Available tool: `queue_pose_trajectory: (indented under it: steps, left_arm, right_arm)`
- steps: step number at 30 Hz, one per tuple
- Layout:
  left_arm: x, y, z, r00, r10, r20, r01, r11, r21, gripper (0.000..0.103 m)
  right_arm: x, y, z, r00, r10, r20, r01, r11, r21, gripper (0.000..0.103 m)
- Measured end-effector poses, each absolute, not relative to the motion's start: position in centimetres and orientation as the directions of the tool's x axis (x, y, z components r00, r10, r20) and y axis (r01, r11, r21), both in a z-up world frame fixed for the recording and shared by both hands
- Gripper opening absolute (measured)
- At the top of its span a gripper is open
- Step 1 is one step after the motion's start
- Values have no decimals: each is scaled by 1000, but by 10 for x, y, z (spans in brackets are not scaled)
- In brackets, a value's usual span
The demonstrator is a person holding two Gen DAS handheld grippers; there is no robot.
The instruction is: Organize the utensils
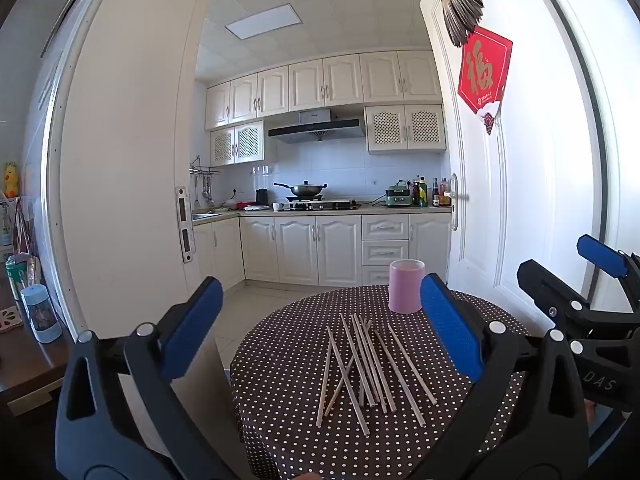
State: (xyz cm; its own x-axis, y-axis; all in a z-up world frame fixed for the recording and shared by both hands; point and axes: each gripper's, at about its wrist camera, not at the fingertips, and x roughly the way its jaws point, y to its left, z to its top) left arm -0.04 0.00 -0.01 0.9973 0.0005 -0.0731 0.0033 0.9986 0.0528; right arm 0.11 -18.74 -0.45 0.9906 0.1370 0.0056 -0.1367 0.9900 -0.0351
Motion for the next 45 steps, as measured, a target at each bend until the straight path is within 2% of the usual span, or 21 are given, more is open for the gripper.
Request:
queue_pose_trajectory:
  steps: [45]
  left_arm:
    - [0,-1,-7,997,9,-73,-4,998,65,97]
  right_arm:
    - [5,-189,-4,990,137,-23,-137,990,-17,96]
